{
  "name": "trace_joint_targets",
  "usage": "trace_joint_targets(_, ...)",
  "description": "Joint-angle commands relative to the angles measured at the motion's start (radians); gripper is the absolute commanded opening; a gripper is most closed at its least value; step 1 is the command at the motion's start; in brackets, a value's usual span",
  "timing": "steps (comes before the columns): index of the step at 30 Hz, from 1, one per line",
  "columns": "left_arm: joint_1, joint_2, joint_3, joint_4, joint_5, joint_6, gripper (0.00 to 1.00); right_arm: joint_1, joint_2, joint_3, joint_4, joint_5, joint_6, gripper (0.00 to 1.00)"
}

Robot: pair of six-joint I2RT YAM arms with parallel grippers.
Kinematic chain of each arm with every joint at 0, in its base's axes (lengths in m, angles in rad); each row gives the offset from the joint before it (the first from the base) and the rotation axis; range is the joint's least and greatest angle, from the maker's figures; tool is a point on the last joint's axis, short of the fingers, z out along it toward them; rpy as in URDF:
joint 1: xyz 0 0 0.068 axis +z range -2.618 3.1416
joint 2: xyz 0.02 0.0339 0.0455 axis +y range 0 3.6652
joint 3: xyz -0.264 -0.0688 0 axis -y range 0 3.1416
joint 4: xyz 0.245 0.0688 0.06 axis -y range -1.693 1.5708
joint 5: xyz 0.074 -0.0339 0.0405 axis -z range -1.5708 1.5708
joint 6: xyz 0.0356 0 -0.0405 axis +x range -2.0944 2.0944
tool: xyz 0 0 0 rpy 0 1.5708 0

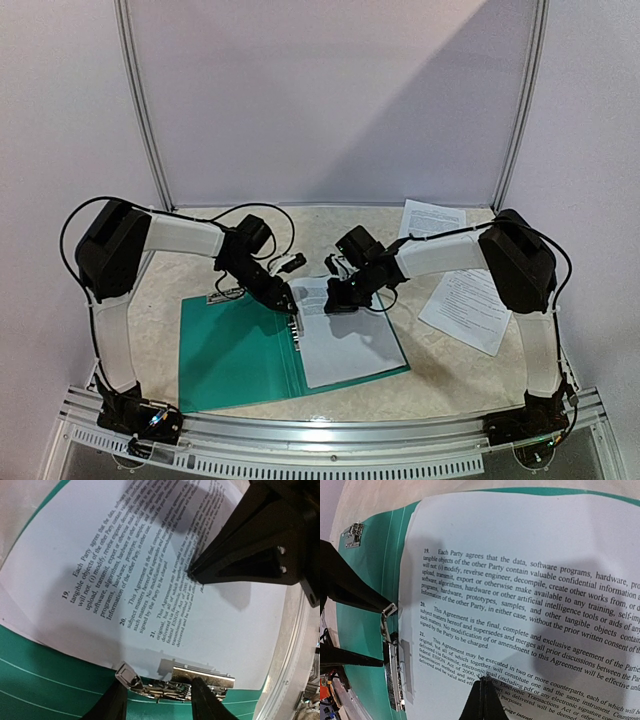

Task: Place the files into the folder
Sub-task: Close the spring clip on the folder at the center of the board.

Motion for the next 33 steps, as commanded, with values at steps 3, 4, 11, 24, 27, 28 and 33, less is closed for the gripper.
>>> trace_joint_targets(3,-0.045,-0.026,-0.003,0.029,0.08,0.064,0.45,-0.007,0.039,-0.013,-0.026,0.007,-0.002,0.0)
trace_joint_targets(4,-0.048,-0.034,-0.008,0.034,0.085,0.074,0.45,-0.008,0.039,-0.013,-0.026,0.006,-0.001,0.0)
trace_joint_targets(11,-0.071,-0.079,-0.024,-0.002,0.134,0.167,0.45,-0.007,0.037,-0.013,-0.023,0.002,0.003,0.0)
trace_joint_targets(24,-0.159,-0.137,-0.037,-0.169,0.129,0.391,0.59,-0.008,0.043,-0.012,-0.014,-0.006,0.016,0.0)
trace_joint_targets(27,-0.166,-0.155,-0.033,-0.188,0.13,0.402,0.61,-0.008,0.04,-0.012,-0.02,-0.005,0.018,0.0)
trace_joint_targets(28,-0.17,-0.161,-0.032,-0.196,0.133,0.409,0.62,-0.008,0.04,-0.012,-0.022,-0.003,0.019,0.0)
trace_joint_targets(33,-0.178,-0.18,-0.026,-0.261,0.148,0.458,0.62,-0.01,0.034,-0.012,-0.025,-0.006,0.021,0.0)
